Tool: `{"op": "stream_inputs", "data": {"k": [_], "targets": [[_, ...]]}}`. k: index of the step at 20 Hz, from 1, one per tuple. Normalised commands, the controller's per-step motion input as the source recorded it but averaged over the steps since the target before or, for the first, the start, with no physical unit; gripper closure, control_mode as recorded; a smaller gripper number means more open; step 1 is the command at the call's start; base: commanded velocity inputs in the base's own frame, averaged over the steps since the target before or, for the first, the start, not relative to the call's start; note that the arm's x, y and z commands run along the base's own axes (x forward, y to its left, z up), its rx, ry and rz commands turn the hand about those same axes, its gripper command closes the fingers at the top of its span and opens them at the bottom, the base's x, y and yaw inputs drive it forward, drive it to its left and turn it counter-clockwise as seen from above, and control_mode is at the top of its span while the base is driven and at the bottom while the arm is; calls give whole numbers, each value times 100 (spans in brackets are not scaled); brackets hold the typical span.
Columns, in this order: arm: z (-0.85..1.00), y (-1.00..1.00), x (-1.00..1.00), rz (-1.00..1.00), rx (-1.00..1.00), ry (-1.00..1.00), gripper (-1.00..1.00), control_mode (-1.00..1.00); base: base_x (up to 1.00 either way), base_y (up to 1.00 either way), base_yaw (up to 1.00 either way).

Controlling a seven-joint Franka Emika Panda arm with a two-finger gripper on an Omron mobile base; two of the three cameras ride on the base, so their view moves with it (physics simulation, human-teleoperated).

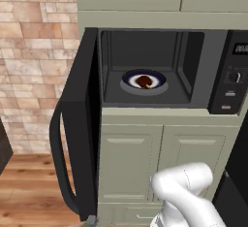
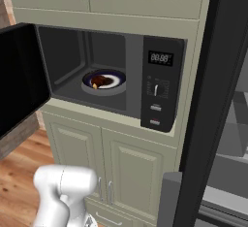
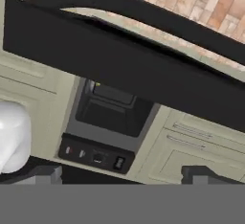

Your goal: Transport the steak from the fridge to the microwave and turn on the microwave.

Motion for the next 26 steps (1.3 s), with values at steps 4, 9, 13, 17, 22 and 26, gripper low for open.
{"op": "stream_inputs", "data": {"k": [4, 9, 13, 17, 22, 26], "targets": [[-34, 51, 28, -6, -12, 0, -100, -100, 0, 0, 0], [-35, 54, 36, -8, -12, 0, -100, -100, 0, 0, 0], [-41, 62, 41, -9, -14, 0, -100, -100, 0, 0, 0], [-45, 64, 41, -9, -14, 0, -100, -100, 0, 0, 0], [-45, 55, 43, -8, -12, 0, -100, -100, 0, 0, 0], [-46, 49, 44, -7, -10, 0, -100, -100, 0, 0, 0]]}}
